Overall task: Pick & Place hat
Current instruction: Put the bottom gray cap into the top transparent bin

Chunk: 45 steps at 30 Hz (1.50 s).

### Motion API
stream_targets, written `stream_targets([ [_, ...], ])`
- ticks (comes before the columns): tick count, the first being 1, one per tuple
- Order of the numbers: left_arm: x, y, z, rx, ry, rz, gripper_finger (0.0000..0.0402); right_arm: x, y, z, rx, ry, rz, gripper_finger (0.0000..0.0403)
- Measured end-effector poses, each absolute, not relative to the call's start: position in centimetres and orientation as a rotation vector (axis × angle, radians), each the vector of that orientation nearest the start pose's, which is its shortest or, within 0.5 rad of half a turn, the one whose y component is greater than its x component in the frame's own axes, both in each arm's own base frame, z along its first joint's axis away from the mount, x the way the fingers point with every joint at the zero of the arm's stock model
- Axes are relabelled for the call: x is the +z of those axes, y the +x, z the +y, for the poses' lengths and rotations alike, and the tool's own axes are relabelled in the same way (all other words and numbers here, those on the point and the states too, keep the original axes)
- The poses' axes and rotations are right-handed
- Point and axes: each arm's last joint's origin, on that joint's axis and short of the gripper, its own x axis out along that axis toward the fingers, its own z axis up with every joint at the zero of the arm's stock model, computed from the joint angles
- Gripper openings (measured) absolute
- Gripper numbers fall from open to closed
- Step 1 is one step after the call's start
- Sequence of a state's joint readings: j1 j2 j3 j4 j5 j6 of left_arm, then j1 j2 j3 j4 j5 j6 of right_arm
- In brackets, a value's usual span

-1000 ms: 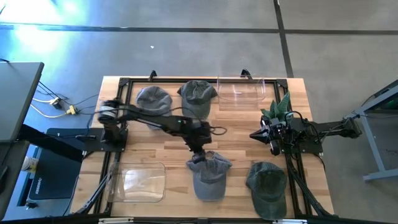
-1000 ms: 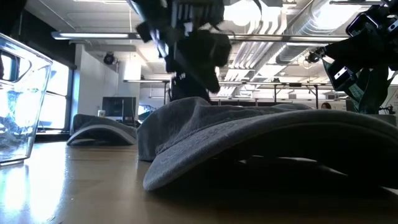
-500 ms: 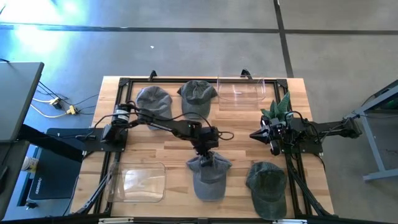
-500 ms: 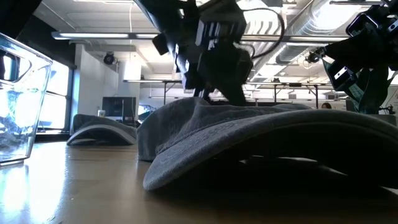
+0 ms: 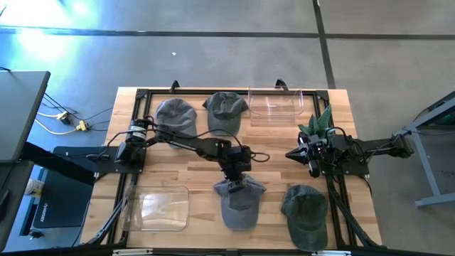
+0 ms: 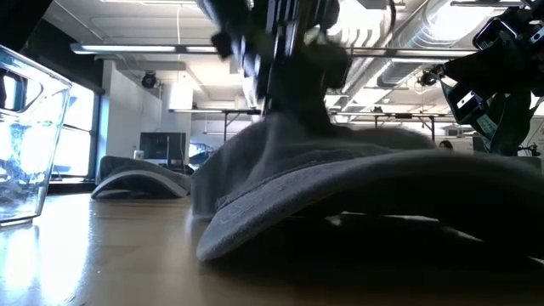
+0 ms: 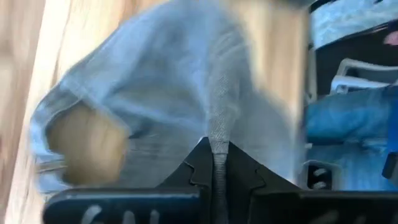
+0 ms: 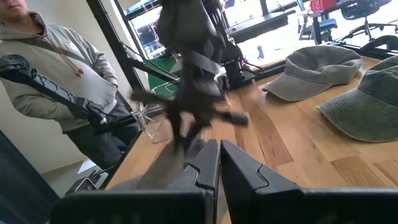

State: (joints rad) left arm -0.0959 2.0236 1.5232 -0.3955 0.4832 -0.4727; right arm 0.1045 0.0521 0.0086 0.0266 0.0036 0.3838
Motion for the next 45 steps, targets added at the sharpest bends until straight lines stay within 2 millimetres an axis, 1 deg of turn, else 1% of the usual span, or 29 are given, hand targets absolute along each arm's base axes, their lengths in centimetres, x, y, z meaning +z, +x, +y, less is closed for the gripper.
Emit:
stream_targets([
  [2, 23.0, 43.8, -6.2, -0.332, -0.534, 0.941, 0.0018, 16.5, 10.0, 1.0, 0.097, 0.383, 0.036, 0.0012],
  [5, 27.0, 43.6, -7.6, -0.321, -0.386, 0.903, 0.0005, 16.5, 10.0, 1.0, 0.097, 0.383, 0.036, 0.0012],
  [7, 29.6, 43.4, -8.5, -0.275, -0.266, 0.876, 0.0005, 16.5, 10.0, 1.0, 0.096, 0.381, 0.036, 0.0012],
  [11, 34.1, 42.1, -10.6, -0.177, 0.006, 0.836, 0.0009, 16.6, 10.0, 1.0, 0.08, 0.248, 0.019, 0.0012],
  [12, 35.0, 41.7, -11.1, -0.15, 0.063, 0.815, 0.0009, 16.6, 10.0, 1.0, 0.083, 0.261, 0.012, 0.0012],
  [14, 36.3, 41.2, -11.9, -0.094, 0.152, 0.784, 0.0009, 17.2, 10.0, 1.0, 0.109, 0.361, -0.042, 0.0012],
  [16, 36.9, 40.8, -12.5, -0.042, 0.212, 0.768, 0.0009, 17.8, 9.9, 1.0, 0.112, 0.474, -0.102, 0.0012],
  [19, 37.6, 40.5, -12.7, -0.001, 0.246, 0.746, 0.0009, 19.1, 9.7, 0.8, 0.121, 0.761, -0.233, 0.0012],
  [20, 37.8, 40.4, -12.8, -0.002, 0.247, 0.744, 0.0009, 19.5, 9.6, 0.7, 0.119, 0.834, -0.278, 0.0012],
  [22, 38.1, 40.4, -12.8, -0.001, 0.243, 0.735, 0.0009, 20.1, 9.4, 0.6, 0.14, 0.93, -0.353, 0.0012],
  [25, 38.3, 40.4, -12.8, -0.002, 0.242, 0.728, 0.001, 21.8, 9.0, 0.7, 0.249, 0.943, -0.465, 0.0012],
  [27, 38.3, 40.4, -12.8, -0.003, 0.242, 0.724, 0.001, 23.3, 9.0, 0.7, 0.266, 0.93, -0.491, 0.0014],
  [29, 38.4, 40.6, -12.5, -0.002, 0.245, 0.713, 0.001, 25.3, 9.3, 0.8, 0.276, 0.892, -0.487, 0.0024],
  [31, 38.4, 40.7, -12.3, 0.002, 0.248, 0.707, 0.001, 27.0, 10.1, 1.0, 0.271, 0.845, -0.433, 0.0042],
  [34, 38.5, 40.9, -11.9, 0.01, 0.248, 0.699, 0.001, 29.2, 12.0, 1.3, 0.255, 0.762, -0.311, 0.0081],
  [39, 38.5, 41.0, -11.7, 0.017, 0.244, 0.7, 0.001, 32.2, 15.1, 1.8, 0.216, 0.656, -0.072, 0.0142],
  [42, 38.5, 40.9, -12.0, 0.013, 0.236, 0.699, 0.001, 33.9, 16.6, 2.0, 0.199, 0.577, 0.067, 0.0167],
  [45, 38.7, 40.6, -12.3, 0.007, 0.227, 0.697, 0.001, 36.0, 17.4, 2.2, 0.192, 0.506, 0.176, 0.0181],
])
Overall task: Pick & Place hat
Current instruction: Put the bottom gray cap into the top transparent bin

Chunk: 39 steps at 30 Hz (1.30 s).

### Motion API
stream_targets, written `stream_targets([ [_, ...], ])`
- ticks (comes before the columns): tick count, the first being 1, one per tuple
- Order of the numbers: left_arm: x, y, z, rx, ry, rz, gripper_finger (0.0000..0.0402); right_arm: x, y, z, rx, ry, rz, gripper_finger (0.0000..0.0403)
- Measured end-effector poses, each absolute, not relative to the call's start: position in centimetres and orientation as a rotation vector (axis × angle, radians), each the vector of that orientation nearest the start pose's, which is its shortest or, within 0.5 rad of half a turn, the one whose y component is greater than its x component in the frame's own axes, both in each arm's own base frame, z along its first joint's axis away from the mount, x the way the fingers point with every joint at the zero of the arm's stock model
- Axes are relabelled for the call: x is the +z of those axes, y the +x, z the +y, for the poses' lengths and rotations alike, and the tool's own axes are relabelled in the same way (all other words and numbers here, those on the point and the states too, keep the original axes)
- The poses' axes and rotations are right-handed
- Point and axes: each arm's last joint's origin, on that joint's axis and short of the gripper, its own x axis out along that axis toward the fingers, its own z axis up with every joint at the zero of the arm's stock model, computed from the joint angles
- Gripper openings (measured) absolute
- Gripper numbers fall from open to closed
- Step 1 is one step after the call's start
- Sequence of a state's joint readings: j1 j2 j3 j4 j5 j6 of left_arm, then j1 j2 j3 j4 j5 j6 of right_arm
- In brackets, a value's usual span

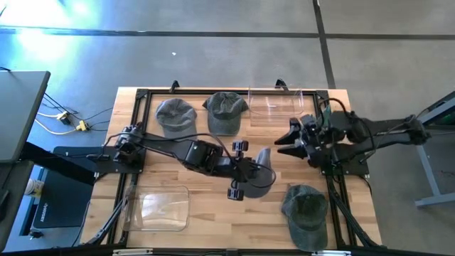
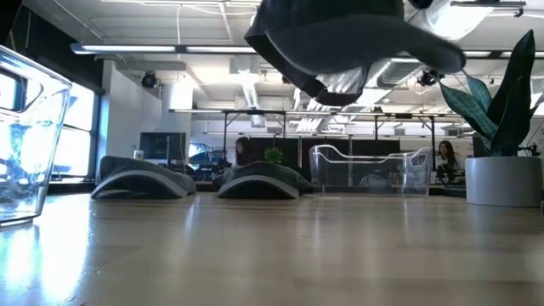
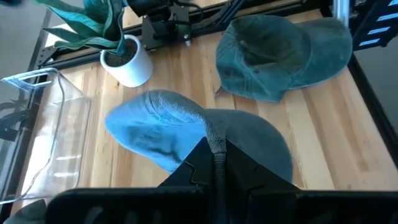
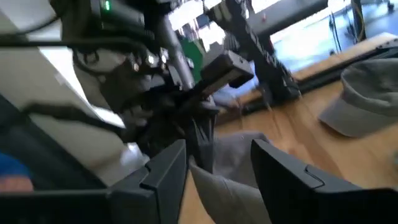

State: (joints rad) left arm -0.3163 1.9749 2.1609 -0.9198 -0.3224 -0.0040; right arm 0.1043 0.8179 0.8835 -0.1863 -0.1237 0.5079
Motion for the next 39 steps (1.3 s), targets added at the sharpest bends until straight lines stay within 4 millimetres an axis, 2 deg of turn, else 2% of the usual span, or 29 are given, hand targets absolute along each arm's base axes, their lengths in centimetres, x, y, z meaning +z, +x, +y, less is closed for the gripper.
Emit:
stream_targets([
  [3, 38.9, 40.5, -12.3, 0.007, 0.224, 0.687, 0.001, 38.0, 17.9, 2.1, 0.16, 0.458, 0.294, 0.0185],
  [8, 39.4, 40.2, -12.5, -0.003, 0.219, 0.67, 0.001, 41.0, 17.9, 0.9, 0.08, 0.439, 0.456, 0.0186],
  [13, 39.6, 40.3, -12.6, -0.027, 0.208, 0.646, 0.001, 41.7, 18.8, -0.7, 0.109, 0.451, 0.614, 0.0186],
  [16, 40.0, 39.9, -12.9, -0.039, 0.233, 0.635, 0.001, 40.5, 19.5, -1.7, 0.144, 0.478, 0.706, 0.0186],
  [22, 40.5, 39.3, -13.4, -0.051, 0.291, 0.619, 0.001, 35.5, 20.6, -3.0, 0.177, 0.534, 0.81, 0.0186],
  [27, 41.2, 38.7, -13.6, -0.037, 0.298, 0.6, 0.001, 32.1, 21.8, -3.8, 0.328, 0.699, 0.721, 0.0189],
  [33, 41.2, 38.5, -13.5, -0.035, 0.302, 0.608, 0.001, 28.7, 22.6, -4.1, 0.447, 0.823, 0.628, 0.0219],
  [36, 41.3, 38.5, -13.5, -0.033, 0.302, 0.608, 0.001, 27.8, 23.0, -4.1, 0.502, 0.844, 0.54, 0.0232],
  [39, 41.2, 38.4, -13.4, -0.034, 0.305, 0.617, 0.001, 27.8, 23.2, -3.7, 0.597, 0.84, 0.436, 0.0235],
])
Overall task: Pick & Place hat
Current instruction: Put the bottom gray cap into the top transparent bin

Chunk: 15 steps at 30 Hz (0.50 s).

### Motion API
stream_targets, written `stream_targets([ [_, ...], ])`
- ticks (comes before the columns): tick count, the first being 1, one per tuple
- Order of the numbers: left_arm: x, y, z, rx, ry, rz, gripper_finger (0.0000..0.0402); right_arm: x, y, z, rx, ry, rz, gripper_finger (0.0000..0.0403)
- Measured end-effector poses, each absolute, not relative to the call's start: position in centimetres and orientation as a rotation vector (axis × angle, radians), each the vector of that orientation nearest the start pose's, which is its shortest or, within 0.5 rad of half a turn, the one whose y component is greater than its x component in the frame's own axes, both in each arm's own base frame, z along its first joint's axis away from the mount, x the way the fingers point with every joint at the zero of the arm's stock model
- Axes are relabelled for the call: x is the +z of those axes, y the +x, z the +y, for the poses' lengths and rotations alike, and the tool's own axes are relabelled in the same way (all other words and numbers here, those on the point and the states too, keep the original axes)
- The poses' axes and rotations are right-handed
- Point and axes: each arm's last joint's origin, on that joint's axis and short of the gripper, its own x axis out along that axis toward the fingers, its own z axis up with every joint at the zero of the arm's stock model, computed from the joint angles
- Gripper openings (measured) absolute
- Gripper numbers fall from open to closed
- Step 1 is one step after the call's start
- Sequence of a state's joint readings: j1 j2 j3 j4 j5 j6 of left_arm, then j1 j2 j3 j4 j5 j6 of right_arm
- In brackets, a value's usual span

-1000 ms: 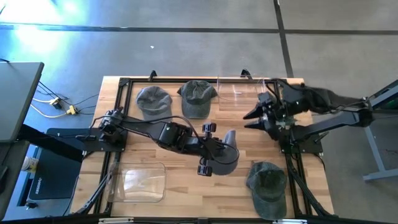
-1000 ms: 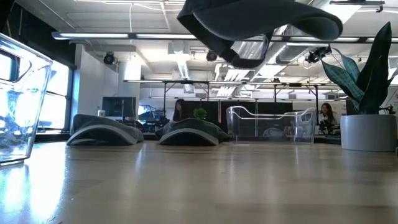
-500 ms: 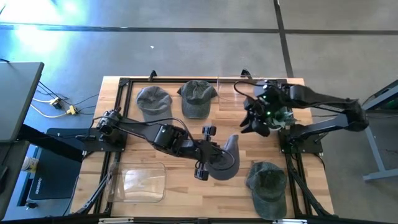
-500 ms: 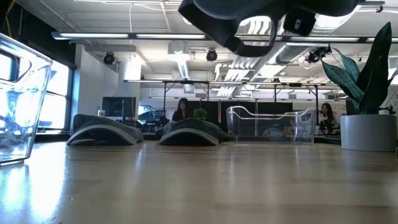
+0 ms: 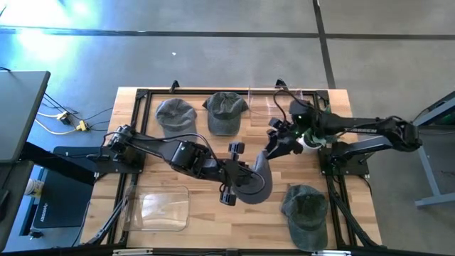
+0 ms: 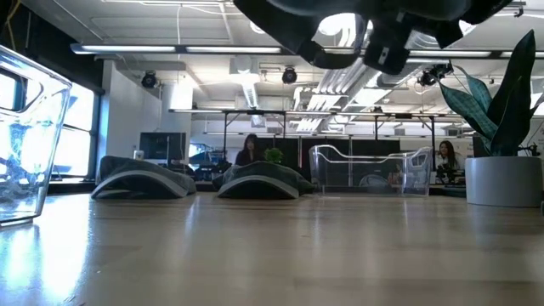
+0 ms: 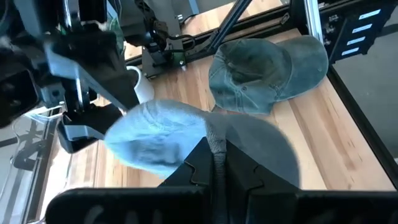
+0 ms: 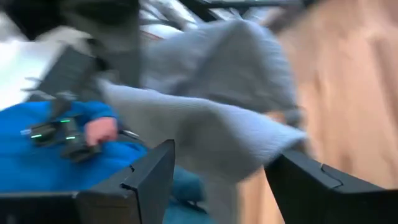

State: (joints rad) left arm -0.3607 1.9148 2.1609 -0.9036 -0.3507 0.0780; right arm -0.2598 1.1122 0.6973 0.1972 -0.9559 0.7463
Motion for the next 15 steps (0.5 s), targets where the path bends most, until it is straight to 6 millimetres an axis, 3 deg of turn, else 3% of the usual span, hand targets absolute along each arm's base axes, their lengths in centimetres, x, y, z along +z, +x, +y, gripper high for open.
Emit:
stream_targets([
  [6, 41.1, 38.4, -13.4, -0.034, 0.31, 0.63, 0.001, 29.2, 23.4, -2.4, 0.749, 0.764, 0.291, 0.0235],
  [15, 41.2, 37.8, -13.5, -0.042, 0.318, 0.655, 0.001, 32.0, 23.5, -0.3, 0.854, 0.66, 0.26, 0.0211],
])
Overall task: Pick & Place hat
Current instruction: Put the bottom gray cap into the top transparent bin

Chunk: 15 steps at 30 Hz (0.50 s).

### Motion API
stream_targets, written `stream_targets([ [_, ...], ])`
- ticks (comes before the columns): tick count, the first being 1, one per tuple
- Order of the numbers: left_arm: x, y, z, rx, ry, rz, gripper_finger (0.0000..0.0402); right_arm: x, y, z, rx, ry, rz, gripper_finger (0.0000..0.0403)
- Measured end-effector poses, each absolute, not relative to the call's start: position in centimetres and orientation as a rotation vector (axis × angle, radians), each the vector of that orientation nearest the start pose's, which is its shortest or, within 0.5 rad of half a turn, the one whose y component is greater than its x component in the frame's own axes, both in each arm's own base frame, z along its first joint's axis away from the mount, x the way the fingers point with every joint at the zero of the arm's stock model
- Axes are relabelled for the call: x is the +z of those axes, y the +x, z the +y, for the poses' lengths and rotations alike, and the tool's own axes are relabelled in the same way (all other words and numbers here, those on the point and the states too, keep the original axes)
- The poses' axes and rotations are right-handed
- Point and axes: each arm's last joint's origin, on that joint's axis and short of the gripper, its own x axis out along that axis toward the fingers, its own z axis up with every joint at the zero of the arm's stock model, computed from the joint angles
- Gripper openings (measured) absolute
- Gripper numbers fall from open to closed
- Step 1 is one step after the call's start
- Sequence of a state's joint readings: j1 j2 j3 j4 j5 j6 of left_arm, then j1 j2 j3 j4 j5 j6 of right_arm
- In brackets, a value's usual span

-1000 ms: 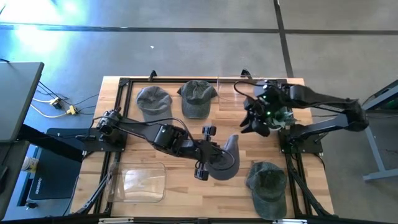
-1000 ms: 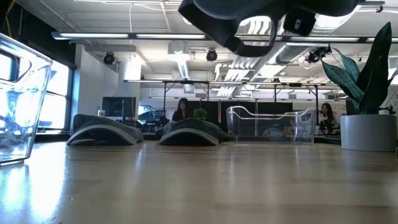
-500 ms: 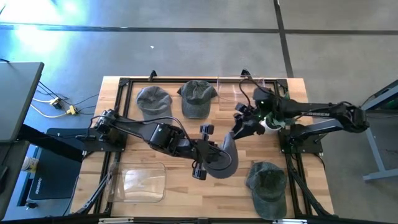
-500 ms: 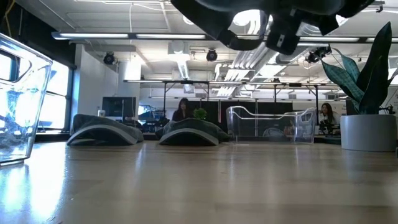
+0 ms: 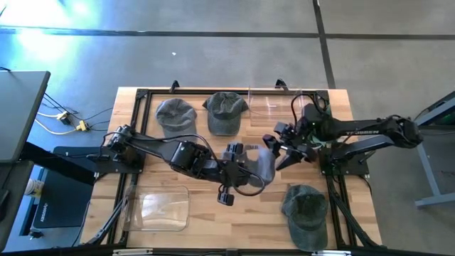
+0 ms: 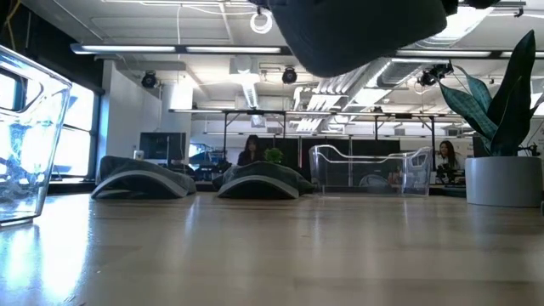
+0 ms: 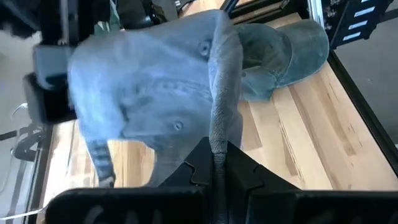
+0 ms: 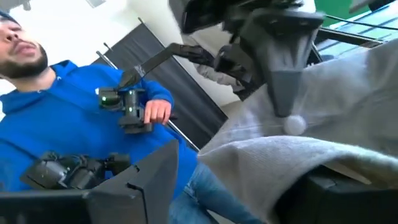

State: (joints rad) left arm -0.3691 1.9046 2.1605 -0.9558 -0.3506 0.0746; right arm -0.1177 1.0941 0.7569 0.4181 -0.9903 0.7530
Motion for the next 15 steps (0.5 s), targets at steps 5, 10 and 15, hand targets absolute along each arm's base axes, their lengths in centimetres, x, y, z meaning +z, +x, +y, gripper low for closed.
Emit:
stream_targets([
  [5, 41.6, 37.5, -13.7, -0.039, 0.32, 0.632, 0.001, 33.6, 22.0, -0.5, 0.73, 0.558, 0.316, 0.0183],
  [10, 41.6, 37.4, -14.1, -0.048, 0.32, 0.632, 0.001, 35.5, 19.8, -1.0, 0.453, 0.319, 0.428, 0.0163],
  [15, 41.6, 37.4, -14.2, -0.048, 0.318, 0.627, 0.001, 37.9, 18.4, -1.4, 0.246, 0.188, 0.537, 0.017],
])
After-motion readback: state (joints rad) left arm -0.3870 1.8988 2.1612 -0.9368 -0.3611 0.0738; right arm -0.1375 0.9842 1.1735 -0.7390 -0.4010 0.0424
